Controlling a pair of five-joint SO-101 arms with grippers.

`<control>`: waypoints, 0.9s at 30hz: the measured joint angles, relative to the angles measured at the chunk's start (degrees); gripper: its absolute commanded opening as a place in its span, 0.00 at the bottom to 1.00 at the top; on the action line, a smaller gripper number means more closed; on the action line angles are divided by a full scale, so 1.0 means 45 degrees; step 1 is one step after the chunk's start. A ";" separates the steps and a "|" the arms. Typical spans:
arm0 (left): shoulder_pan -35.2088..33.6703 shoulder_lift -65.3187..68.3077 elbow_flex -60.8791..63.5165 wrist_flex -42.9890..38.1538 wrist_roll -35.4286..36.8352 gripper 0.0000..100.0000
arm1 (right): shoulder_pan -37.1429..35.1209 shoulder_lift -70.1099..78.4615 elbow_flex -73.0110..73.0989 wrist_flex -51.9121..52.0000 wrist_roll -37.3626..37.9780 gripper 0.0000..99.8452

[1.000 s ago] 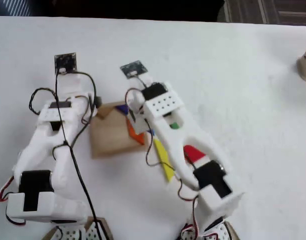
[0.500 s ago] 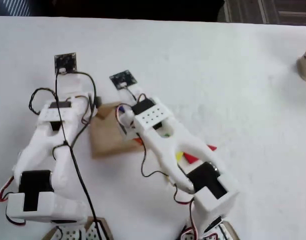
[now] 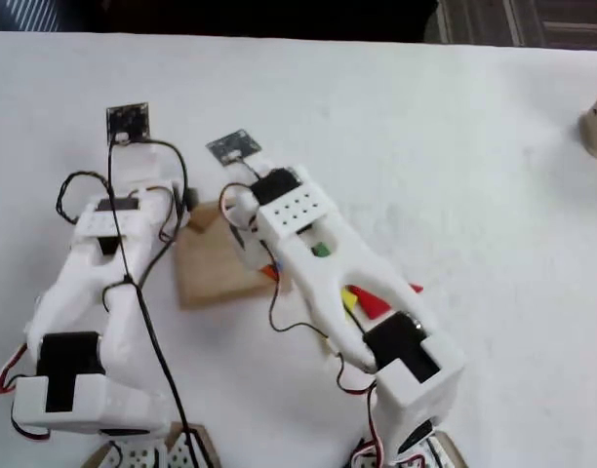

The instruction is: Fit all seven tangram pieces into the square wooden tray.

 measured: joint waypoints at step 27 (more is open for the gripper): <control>0.5724 -0.6349 0.5138 -0.0664 0.0254 0.02 | 0.5490 0.0000 -0.0059 -0.2247 -0.0918 0.02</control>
